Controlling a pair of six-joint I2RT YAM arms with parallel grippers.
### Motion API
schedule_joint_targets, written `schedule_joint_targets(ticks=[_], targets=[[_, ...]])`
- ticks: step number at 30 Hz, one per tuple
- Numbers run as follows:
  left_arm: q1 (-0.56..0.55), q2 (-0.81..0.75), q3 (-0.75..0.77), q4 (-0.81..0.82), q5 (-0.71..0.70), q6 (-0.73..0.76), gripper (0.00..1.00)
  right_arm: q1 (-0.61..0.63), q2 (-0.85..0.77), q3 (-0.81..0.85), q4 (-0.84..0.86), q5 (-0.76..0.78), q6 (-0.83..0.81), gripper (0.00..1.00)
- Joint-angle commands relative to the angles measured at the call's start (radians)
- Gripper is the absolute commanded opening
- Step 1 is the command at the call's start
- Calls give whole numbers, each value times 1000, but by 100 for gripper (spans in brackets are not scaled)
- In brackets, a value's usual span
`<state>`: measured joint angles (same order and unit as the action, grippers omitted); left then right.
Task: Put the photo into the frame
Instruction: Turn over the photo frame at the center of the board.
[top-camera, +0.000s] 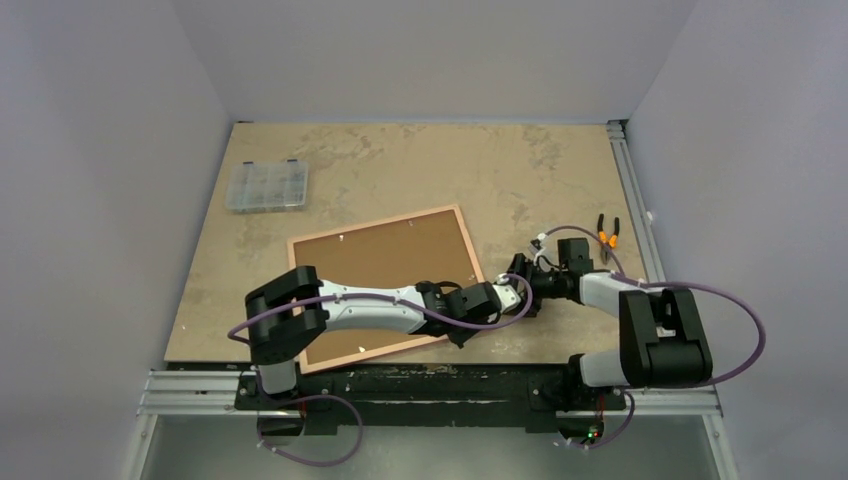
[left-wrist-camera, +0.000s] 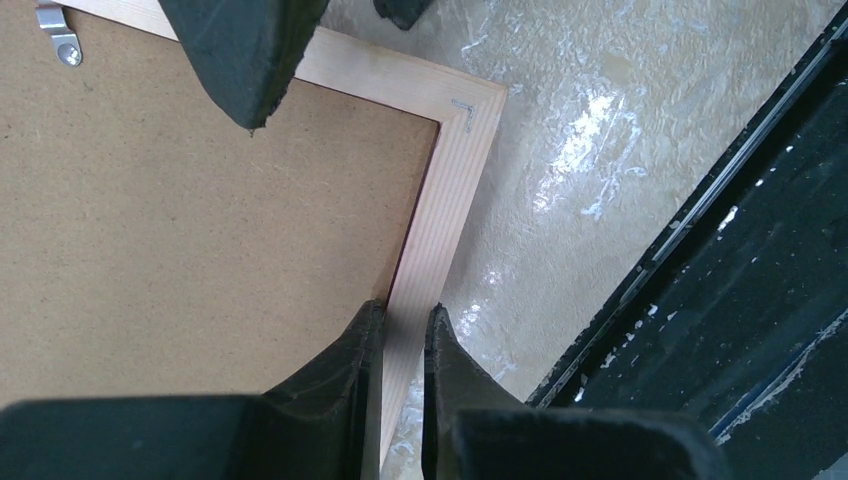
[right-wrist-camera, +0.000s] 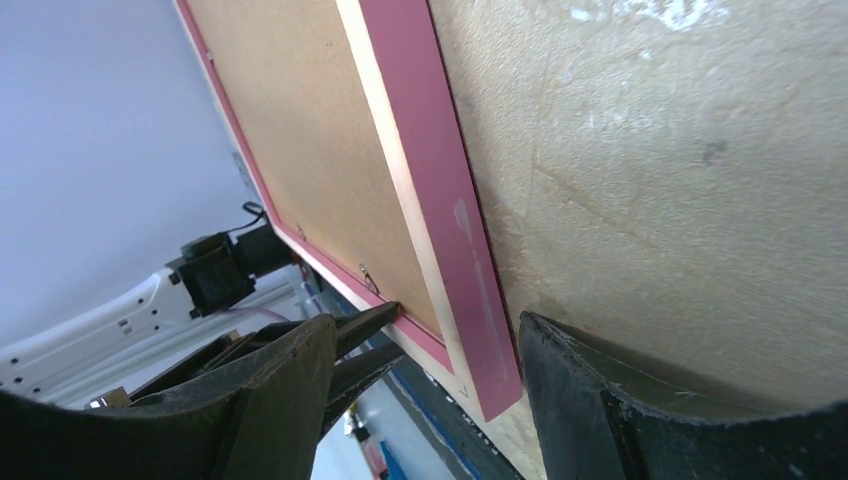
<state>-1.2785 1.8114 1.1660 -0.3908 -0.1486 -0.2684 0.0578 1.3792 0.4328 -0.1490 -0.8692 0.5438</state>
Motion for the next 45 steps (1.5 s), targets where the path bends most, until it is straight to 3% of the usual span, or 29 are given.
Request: schedule_joint_targets(ticks=[1,6,12,19,30,35,39,43,45], targets=[[3,-94,1,-11,-7,-51,0,1,46,-42,73,-31,11,68],[3,-162,10,-20,-11,-49,0,1,61,-55,111,-78,29,67],[1,-173,28,-37,-8,-53,0,4,84,-104,317,-222,169,65],[-1,-190,24,-30,-25,-70,0,9,49,-89,349,-323,241,60],[-1,-242,21,-30,-89,-81,0,22,-58,-58,329,-359,313,40],[-2,-270,17,-25,-112,-87,0,26,-83,-99,492,-375,462,36],[-2,-282,19,-20,-118,-90,0,43,-110,-92,499,-360,490,34],[-4,-283,35,-34,-128,-91,6,55,-150,-78,498,-333,520,12],[-8,-288,51,-63,-148,-96,16,58,-169,-73,498,-315,539,0]])
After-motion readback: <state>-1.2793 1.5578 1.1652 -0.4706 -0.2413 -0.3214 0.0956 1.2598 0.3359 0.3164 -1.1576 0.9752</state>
